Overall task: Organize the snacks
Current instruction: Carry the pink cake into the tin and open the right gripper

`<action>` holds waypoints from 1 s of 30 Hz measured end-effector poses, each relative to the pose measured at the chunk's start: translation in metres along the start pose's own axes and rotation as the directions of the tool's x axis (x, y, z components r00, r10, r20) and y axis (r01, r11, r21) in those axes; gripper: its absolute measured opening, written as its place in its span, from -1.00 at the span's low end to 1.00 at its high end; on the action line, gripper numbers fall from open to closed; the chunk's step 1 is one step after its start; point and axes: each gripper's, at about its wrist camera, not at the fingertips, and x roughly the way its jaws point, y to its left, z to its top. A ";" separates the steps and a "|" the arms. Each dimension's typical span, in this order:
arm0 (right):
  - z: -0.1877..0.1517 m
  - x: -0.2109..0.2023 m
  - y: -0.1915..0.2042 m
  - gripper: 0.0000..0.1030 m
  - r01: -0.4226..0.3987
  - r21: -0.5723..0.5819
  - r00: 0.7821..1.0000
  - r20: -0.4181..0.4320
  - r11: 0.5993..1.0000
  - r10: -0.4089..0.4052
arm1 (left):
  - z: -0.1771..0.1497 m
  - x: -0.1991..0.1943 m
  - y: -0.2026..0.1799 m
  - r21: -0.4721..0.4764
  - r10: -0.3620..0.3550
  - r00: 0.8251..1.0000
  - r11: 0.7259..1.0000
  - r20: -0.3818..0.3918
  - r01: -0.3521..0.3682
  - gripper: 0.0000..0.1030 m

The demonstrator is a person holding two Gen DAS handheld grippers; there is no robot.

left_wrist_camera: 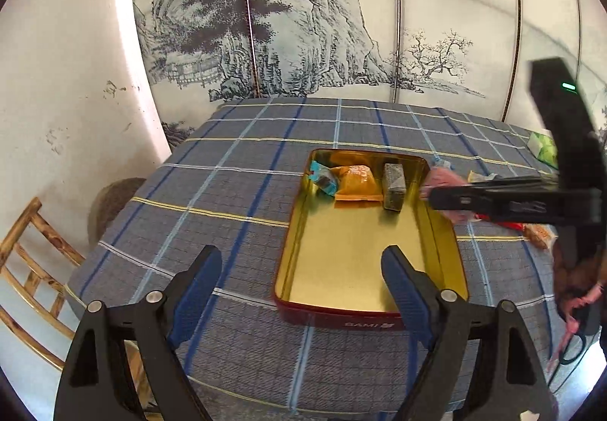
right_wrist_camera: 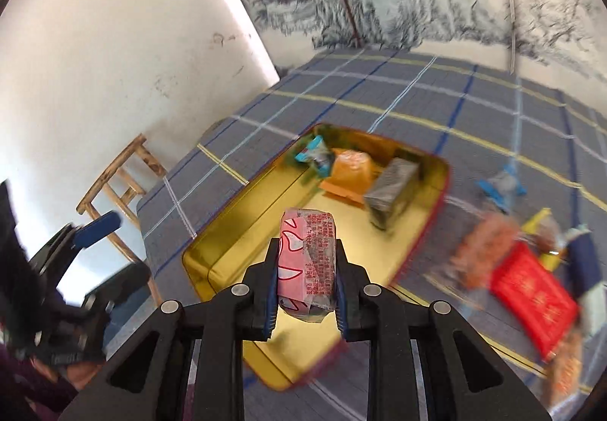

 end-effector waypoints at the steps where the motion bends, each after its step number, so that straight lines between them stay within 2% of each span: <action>1: 0.003 0.011 0.004 -0.52 0.001 0.003 1.000 -0.022 1.000 -0.001 | 0.000 0.000 0.002 -0.001 -0.002 1.000 1.000 0.000 0.002 0.68; 6: 0.025 0.059 0.010 -0.52 0.035 0.036 0.993 -0.114 0.999 -0.031 | 0.000 0.003 0.015 0.000 0.006 1.000 1.000 -0.009 -0.006 0.68; 15: 0.050 0.114 0.016 -0.52 0.092 0.049 0.975 -0.205 0.995 -0.080 | -0.002 0.019 0.026 0.003 0.020 0.999 1.000 -0.049 -0.020 0.72; 23: 0.052 0.132 0.015 -0.52 0.108 0.076 0.970 -0.228 0.991 -0.088 | -0.008 0.028 0.027 0.004 0.017 0.997 1.000 -0.080 -0.017 0.75; 30: 0.058 0.130 0.012 -0.48 0.086 0.119 0.979 -0.193 0.989 -0.062 | -0.011 0.030 0.029 -0.001 0.020 0.996 1.000 -0.092 -0.020 0.76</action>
